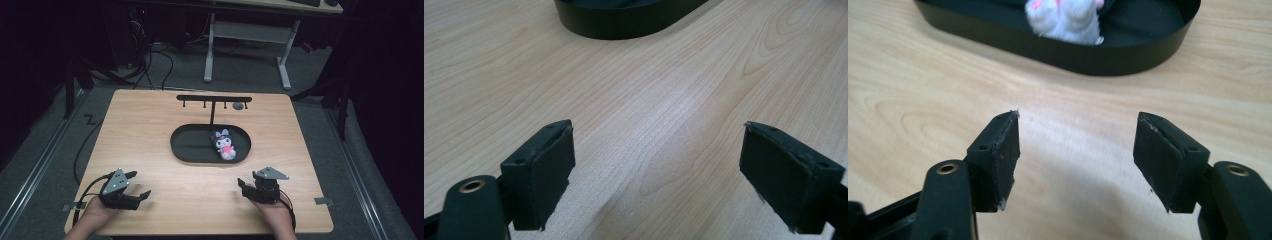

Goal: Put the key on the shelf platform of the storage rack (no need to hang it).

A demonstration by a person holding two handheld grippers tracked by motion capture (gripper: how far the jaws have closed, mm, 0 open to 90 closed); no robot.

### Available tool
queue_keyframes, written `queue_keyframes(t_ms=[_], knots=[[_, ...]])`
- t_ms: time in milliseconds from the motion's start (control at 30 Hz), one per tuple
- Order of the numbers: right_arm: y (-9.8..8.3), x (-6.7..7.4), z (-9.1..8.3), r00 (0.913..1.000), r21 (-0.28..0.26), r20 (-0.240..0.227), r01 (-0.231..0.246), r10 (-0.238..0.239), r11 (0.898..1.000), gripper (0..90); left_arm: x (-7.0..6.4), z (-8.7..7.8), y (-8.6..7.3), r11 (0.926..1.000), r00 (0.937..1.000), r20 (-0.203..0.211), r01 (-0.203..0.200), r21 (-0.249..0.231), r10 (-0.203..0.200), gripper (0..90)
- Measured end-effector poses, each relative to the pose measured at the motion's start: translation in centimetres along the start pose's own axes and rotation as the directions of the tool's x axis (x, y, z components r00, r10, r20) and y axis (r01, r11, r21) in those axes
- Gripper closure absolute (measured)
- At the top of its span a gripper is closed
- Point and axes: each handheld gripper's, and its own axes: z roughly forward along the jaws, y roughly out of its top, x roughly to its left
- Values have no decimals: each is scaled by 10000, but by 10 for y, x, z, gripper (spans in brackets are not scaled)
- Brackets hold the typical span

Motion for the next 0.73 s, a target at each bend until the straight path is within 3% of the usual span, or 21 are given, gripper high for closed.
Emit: queue_keyframes(t_ms=[67, 133, 400, 733], knots=[[-9, 3, -6, 10000, -305, -14, -48, 47, 9995, 336, 0, 0, 0, 10000, 10000, -5, 7, -17, -7, 155], [-20, 9, -13, 9994, -972, 352, -33, 67, 9953, 342, 1, 0, 0, 10000, 10000, 32, 63, -9, -63, 155], [-24, 18, -13, 9978, -679, 393, 567, -541, 9961, 338, 0, 0, 0, 10000, 10000, 12, -2, 29, 2, 155], [-25, 18, -10, 9974, -524, 485, 551, -526, 9971, 335, 2, 1, 0, 10000, 9999, 109, 51, -3, -51, 155]])
